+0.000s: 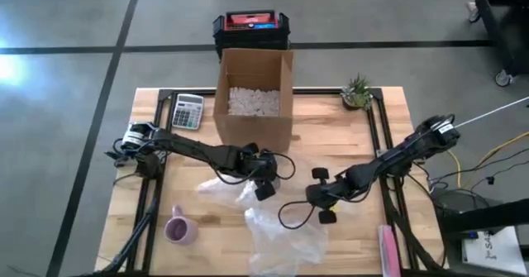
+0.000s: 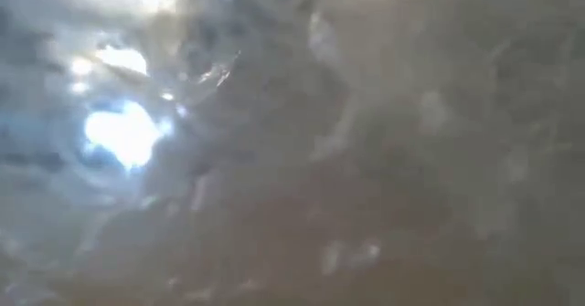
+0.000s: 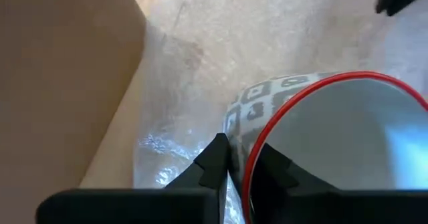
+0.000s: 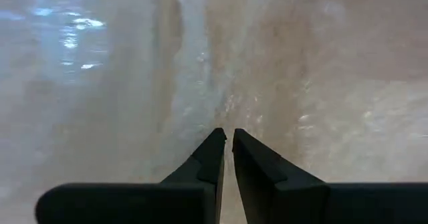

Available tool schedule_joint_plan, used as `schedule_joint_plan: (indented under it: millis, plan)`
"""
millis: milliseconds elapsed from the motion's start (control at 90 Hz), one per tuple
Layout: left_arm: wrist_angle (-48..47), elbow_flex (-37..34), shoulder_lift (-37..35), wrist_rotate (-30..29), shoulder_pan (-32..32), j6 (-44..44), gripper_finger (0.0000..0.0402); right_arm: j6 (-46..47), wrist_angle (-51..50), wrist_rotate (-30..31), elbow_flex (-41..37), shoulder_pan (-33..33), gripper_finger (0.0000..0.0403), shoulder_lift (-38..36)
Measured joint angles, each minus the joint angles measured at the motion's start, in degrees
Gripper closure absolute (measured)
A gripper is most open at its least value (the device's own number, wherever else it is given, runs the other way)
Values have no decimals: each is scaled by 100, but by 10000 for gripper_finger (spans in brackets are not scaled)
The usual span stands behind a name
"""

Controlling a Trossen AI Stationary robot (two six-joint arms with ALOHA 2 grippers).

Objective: Wrap mug
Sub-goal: Wrap the white mug with the bubble wrap

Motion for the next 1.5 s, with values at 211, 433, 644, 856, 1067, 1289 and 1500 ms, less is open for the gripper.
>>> schedule_joint_plan:
  millis: [211, 433, 644, 856, 1067, 1289, 1500]
  plan:
    - [282, -154, 0, 163, 11, 0, 317, -3, 8, 5, 0, -20, 376, 0]
    - [236, 74, -22, 202, 13, 43, 237, -3, 1, -146, 0, -16, 316, -29]
    - [-186, 409, -104, 163, 11, 104, 188, -17, -107, -159, 2, -82, 249, -353]
    - [-295, 434, -201, 135, 11, 281, 176, -121, -154, -157, 7, -193, 211, -958]
    - [-295, 434, -224, -56, 11, 373, 189, -345, 14, -97, 9, -276, 210, -1207]
    - [-308, 434, -283, -56, 11, 371, 209, -680, 7, -23, 4, -278, 222, -1145]
    - [-332, 442, -401, -50, 10, 360, 228, -949, 126, -8, 133, -280, 235, -1180]
